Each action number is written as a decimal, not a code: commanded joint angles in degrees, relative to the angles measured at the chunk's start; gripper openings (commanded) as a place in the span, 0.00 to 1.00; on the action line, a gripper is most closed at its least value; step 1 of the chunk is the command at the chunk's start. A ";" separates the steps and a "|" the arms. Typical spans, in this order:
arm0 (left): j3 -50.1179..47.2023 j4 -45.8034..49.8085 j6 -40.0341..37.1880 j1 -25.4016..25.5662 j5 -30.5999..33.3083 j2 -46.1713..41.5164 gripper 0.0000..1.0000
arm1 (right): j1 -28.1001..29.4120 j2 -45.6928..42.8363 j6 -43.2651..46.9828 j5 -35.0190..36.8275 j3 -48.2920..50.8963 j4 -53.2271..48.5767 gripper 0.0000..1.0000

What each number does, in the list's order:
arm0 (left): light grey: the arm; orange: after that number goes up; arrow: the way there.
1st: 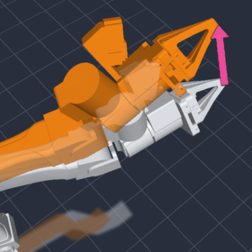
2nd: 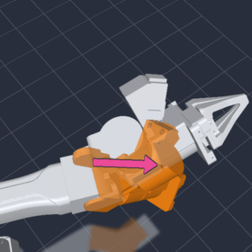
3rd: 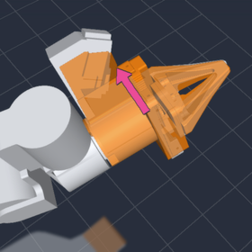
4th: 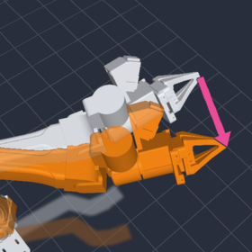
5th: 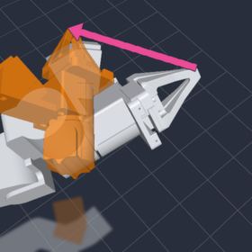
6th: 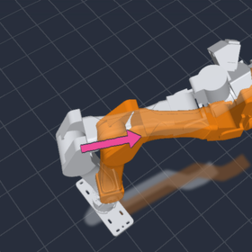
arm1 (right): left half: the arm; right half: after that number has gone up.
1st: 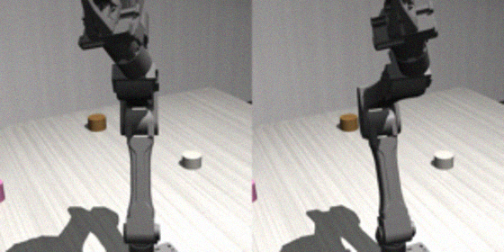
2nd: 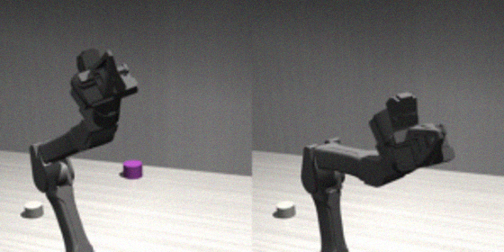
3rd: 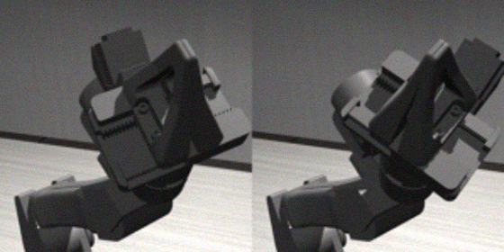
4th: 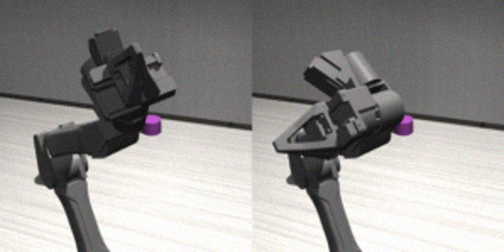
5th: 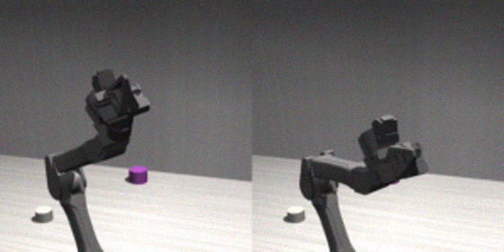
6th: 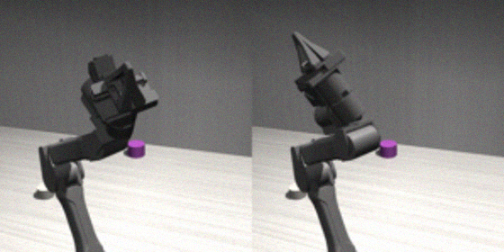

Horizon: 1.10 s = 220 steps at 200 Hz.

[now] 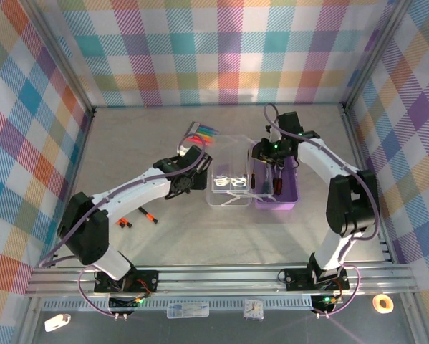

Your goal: Pack the tool kit

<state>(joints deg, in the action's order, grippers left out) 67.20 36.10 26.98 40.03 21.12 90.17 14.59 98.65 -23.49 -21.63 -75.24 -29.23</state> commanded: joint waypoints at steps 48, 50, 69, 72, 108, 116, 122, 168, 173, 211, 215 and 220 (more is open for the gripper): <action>1.38 3.10 6.71 -3.53 -1.91 10.10 0.69 | 0.24 -12.76 -1.15 0.09 4.80 1.13 0.29; 1.45 3.17 7.02 -3.59 -1.77 10.39 0.68 | 0.26 -13.08 -1.15 0.09 5.03 1.16 0.29; 0.89 2.21 9.88 -5.00 -1.11 13.34 0.63 | 0.26 -15.07 -1.55 -0.46 6.98 1.80 0.30; 0.65 1.84 10.34 -5.31 -1.34 13.77 0.62 | 0.26 -15.28 -1.54 -0.62 7.22 1.89 0.30; -0.58 -2.08 12.81 -7.34 -3.95 17.03 0.56 | 0.22 -16.56 -0.45 -0.69 8.04 1.12 0.31; -0.77 -2.53 12.91 -7.34 -3.53 17.06 0.56 | 0.26 -16.65 -0.25 -0.78 7.98 0.93 0.31; -1.13 -3.05 12.92 -7.41 -3.38 17.05 0.55 | 0.26 -16.73 -0.16 -0.83 7.96 0.93 0.31; -6.16 -4.46 14.97 -8.52 -1.24 13.99 0.44 | 0.24 -16.74 -0.73 -1.66 8.79 2.26 0.31; -6.78 -4.39 15.24 -8.69 -0.74 13.45 0.43 | 0.26 -16.71 -0.84 -1.68 9.00 2.47 0.31; -9.76 -3.74 16.95 -10.31 1.41 9.88 0.37 | 0.25 -16.21 -1.72 -3.02 9.46 3.58 0.32; -9.89 -3.63 17.04 -10.47 1.53 9.69 0.36 | 0.26 -16.29 -1.78 -3.13 9.46 3.71 0.32; -10.06 -3.50 17.14 -10.63 1.66 9.38 0.35 | 0.26 -16.36 -1.83 -3.11 9.46 3.79 0.32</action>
<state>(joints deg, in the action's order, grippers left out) 58.96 28.80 42.48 31.16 19.35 101.54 14.59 83.29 -24.82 -22.72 -66.15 -27.03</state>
